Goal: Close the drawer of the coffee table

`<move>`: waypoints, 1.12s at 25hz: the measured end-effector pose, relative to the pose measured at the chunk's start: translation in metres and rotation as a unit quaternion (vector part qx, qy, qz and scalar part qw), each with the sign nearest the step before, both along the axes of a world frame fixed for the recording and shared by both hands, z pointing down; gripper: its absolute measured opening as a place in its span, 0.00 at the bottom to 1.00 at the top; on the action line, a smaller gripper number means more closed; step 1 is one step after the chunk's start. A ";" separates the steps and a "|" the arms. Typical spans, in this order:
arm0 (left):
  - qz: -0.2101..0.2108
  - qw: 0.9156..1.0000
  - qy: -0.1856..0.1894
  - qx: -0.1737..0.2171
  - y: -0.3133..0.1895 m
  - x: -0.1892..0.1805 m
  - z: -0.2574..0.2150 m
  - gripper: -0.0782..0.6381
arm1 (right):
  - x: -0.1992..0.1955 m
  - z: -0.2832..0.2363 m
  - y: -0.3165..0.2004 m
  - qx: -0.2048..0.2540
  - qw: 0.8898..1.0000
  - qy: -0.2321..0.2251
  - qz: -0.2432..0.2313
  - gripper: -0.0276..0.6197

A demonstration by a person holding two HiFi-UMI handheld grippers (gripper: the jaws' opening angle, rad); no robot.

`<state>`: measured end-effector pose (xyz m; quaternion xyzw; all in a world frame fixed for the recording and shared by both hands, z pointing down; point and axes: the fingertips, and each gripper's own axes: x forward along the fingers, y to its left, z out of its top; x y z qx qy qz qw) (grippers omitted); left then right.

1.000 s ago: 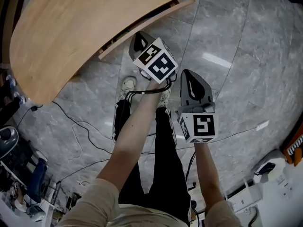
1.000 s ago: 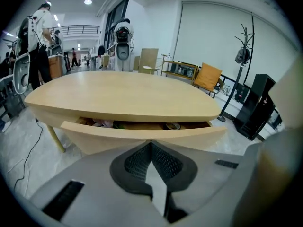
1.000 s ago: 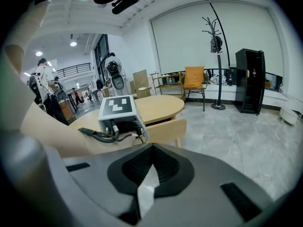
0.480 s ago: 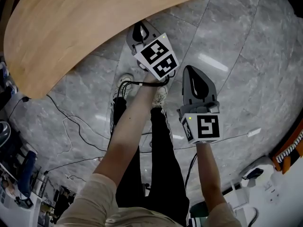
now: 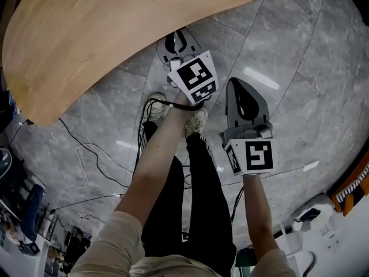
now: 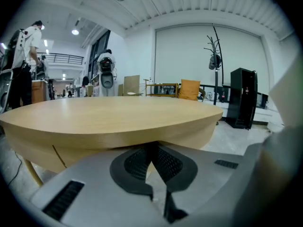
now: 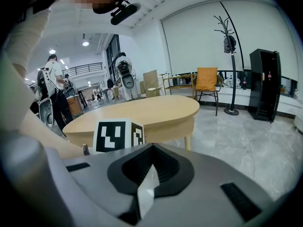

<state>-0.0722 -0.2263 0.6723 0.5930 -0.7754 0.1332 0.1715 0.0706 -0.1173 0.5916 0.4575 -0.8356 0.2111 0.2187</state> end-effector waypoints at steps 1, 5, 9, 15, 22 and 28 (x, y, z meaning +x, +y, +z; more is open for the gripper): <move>0.003 1.000 0.004 -0.012 0.002 -0.002 0.004 0.12 | -0.001 0.001 0.000 -0.001 1.000 0.000 0.000 0.05; -0.027 0.997 0.036 -0.061 0.014 -0.020 0.019 0.12 | -0.008 -0.002 -0.005 -0.004 1.000 -0.003 0.010 0.05; -0.016 0.996 0.021 -0.082 0.024 -0.027 0.017 0.12 | -0.021 -0.014 -0.012 0.001 1.000 -0.012 0.017 0.05; 0.010 0.993 0.035 -0.114 0.048 -0.017 -0.001 0.12 | -0.039 -0.046 -0.019 0.018 1.000 -0.009 0.008 0.05; 0.048 0.995 0.019 -0.085 0.051 -0.014 -0.105 0.12 | -0.041 -0.133 -0.030 0.054 0.998 -0.007 0.026 0.05; 0.110 0.994 0.011 -0.003 0.016 -0.023 -0.269 0.12 | -0.046 -0.259 -0.061 0.122 0.990 -0.021 0.069 0.05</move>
